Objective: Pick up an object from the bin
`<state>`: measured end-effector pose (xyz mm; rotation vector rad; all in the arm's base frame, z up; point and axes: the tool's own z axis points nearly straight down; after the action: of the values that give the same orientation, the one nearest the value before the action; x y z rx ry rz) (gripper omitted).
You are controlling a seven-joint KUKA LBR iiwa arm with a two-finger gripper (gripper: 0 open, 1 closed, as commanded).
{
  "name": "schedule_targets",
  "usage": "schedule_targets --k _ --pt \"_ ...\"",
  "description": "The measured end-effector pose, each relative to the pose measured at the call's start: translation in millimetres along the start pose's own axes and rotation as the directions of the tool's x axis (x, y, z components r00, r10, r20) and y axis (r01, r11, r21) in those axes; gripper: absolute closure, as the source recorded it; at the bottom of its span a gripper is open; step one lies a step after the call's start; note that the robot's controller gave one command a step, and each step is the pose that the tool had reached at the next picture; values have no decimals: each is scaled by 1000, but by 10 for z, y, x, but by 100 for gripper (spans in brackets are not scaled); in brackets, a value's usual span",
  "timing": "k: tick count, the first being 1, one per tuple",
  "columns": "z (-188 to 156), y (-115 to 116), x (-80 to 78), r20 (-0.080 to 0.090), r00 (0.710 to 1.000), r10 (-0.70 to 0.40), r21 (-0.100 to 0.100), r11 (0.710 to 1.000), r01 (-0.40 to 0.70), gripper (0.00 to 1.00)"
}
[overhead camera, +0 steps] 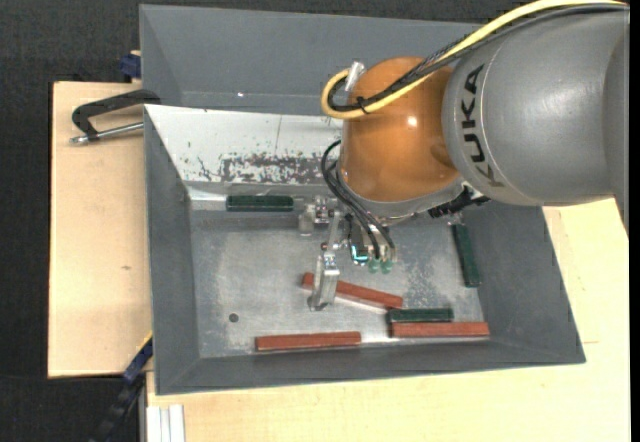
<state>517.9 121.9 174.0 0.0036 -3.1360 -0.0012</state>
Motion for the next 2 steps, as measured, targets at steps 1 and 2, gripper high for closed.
schedule_targets --k 1,2 --pt "-39 -5 -19 8 1000 1 -1 1000 -1 0" --pt "511 -255 85 13 999 -38 -1 999 38 0"
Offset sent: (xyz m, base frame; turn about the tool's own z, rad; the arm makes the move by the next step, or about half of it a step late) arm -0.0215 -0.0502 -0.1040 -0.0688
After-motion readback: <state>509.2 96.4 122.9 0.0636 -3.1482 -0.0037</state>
